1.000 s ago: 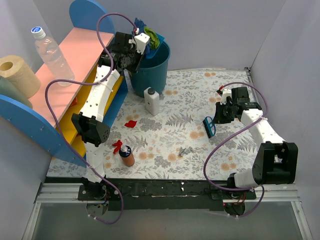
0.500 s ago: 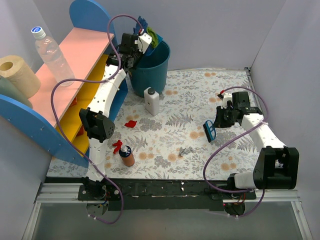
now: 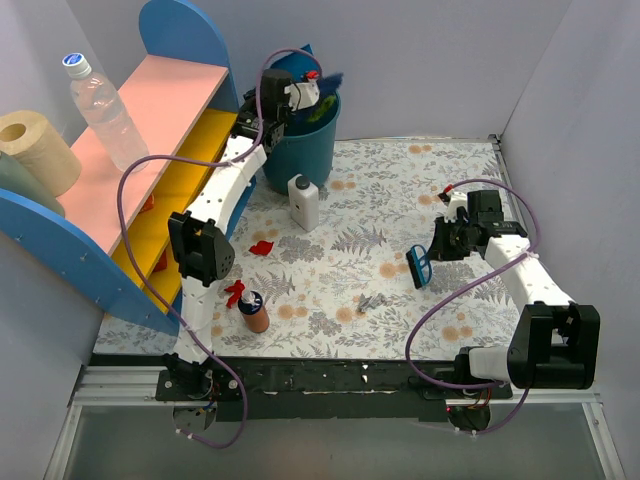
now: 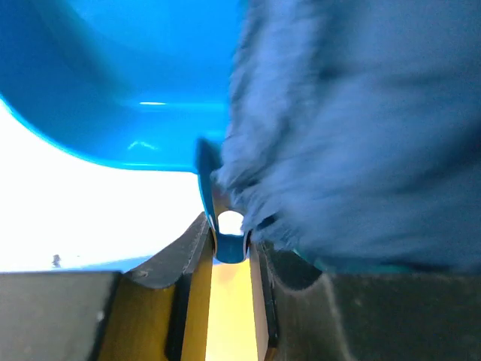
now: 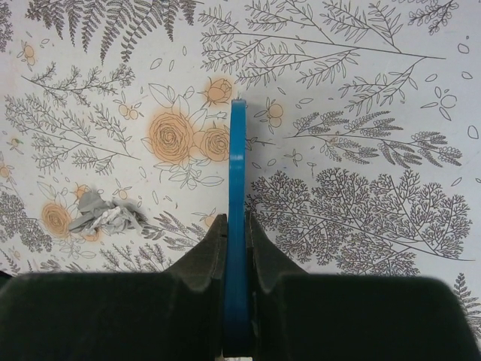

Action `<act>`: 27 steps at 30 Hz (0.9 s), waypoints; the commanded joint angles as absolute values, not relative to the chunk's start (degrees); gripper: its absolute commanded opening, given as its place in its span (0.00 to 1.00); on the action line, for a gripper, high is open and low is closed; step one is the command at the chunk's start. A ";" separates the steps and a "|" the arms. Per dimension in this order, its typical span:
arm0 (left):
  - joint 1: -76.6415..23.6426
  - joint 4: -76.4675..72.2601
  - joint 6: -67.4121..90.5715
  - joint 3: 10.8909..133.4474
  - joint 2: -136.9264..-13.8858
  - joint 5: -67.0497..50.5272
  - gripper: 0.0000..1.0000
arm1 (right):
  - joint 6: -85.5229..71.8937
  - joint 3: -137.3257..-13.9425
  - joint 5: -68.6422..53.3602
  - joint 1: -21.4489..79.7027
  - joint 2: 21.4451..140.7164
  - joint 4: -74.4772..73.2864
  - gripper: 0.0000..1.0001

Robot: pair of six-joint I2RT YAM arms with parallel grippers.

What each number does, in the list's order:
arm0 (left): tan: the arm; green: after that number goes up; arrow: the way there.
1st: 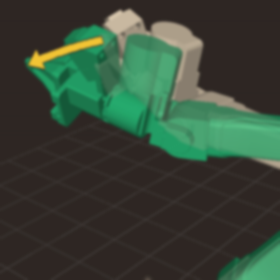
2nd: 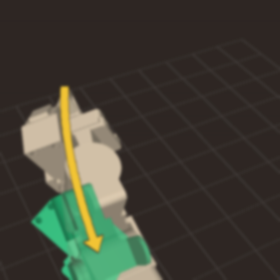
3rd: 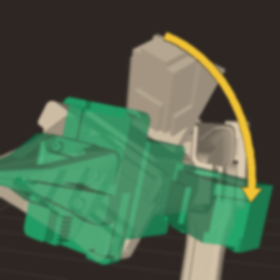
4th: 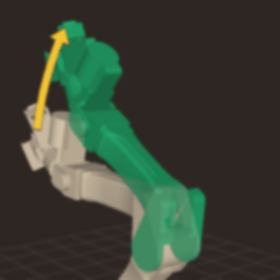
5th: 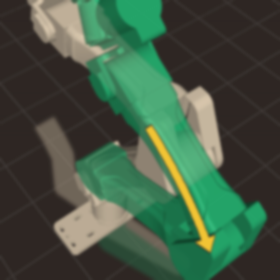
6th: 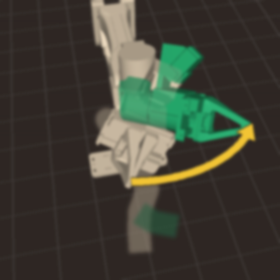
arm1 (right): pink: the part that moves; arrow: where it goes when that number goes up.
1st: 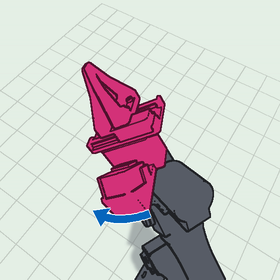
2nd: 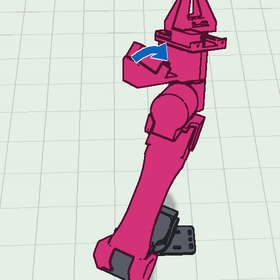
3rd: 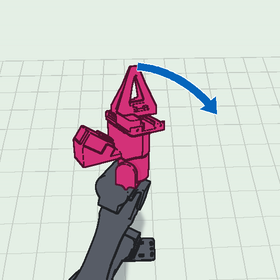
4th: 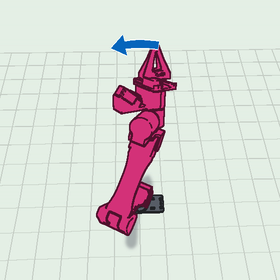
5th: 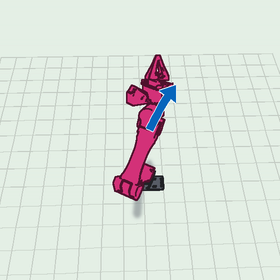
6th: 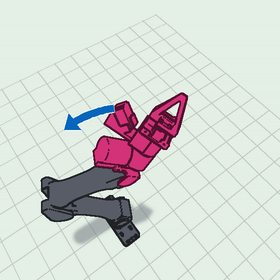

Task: Sweep away the paper scraps from the table

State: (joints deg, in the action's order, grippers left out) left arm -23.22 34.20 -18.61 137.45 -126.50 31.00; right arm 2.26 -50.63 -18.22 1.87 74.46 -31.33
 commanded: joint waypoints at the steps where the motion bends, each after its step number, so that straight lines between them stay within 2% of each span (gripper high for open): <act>1: -23.91 20.75 -45.49 135.18 -126.82 38.93 0.00 | 1.23 -50.27 -19.69 1.41 72.60 -30.15 0.01; 6: -23.91 18.02 -56.76 134.56 -125.60 40.16 0.00 | 0.70 -50.45 -20.48 1.06 72.25 -29.71 0.01; 14: -23.47 15.30 -55.55 135.08 -124.54 41.13 0.00 | 0.53 -50.36 -21.27 0.53 71.37 -29.88 0.01; 19: -23.64 16.35 -44.34 134.48 -121.56 39.74 0.00 | 2.19 -53.42 -24.95 0.62 70.84 -29.10 0.01; 23: -24.26 17.93 -34.04 133.33 -116.46 36.66 0.00 | 5.18 -58.69 -33.37 1.75 71.54 -29.88 0.01; 27: -25.83 23.72 -21.30 133.07 -111.46 34.98 0.00 | 9.84 -63.27 -34.89 12.90 72.59 -31.11 0.01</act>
State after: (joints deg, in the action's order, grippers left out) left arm -24.40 20.25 -36.97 132.64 -123.37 37.58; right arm 4.71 -56.90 -28.14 4.03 72.49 -31.55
